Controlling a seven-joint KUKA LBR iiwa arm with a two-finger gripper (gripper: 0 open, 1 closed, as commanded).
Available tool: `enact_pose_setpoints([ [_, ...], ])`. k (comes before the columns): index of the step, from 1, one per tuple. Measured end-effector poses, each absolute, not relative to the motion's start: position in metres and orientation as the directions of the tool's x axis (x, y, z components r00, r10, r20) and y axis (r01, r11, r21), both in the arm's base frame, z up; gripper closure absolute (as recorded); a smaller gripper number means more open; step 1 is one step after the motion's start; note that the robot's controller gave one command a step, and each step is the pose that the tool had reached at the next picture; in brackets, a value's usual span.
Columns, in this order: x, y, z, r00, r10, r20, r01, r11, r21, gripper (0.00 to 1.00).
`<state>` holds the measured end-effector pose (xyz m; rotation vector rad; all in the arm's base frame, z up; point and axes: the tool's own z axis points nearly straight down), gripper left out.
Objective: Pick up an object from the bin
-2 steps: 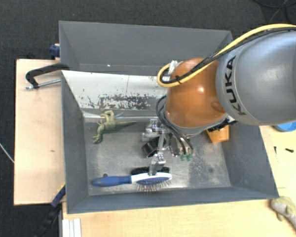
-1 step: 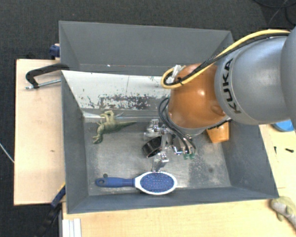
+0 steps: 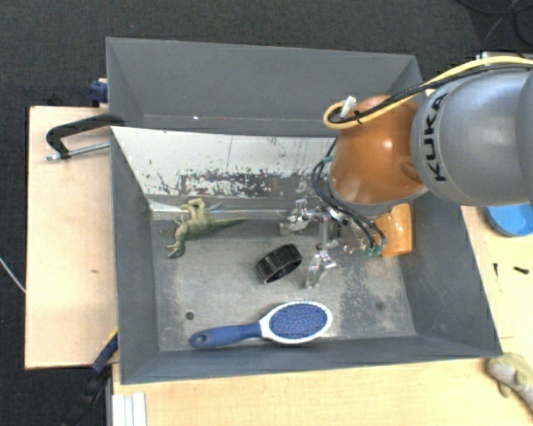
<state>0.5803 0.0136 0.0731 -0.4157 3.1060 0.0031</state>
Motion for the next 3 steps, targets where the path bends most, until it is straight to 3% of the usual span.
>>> enact_pose_setpoints([
  [1,0.561,0.076,0.074,-0.881,-0.473,-0.01,-0.473,0.881,-0.002,0.0],
  [2,0.563,0.076,0.076,-0.883,-0.469,-0.019,-0.469,0.883,-0.003,1.0],
  [3,0.58,0.069,0.263,-0.771,-0.637,-0.013,-0.637,0.771,-0.007,1.0],
])
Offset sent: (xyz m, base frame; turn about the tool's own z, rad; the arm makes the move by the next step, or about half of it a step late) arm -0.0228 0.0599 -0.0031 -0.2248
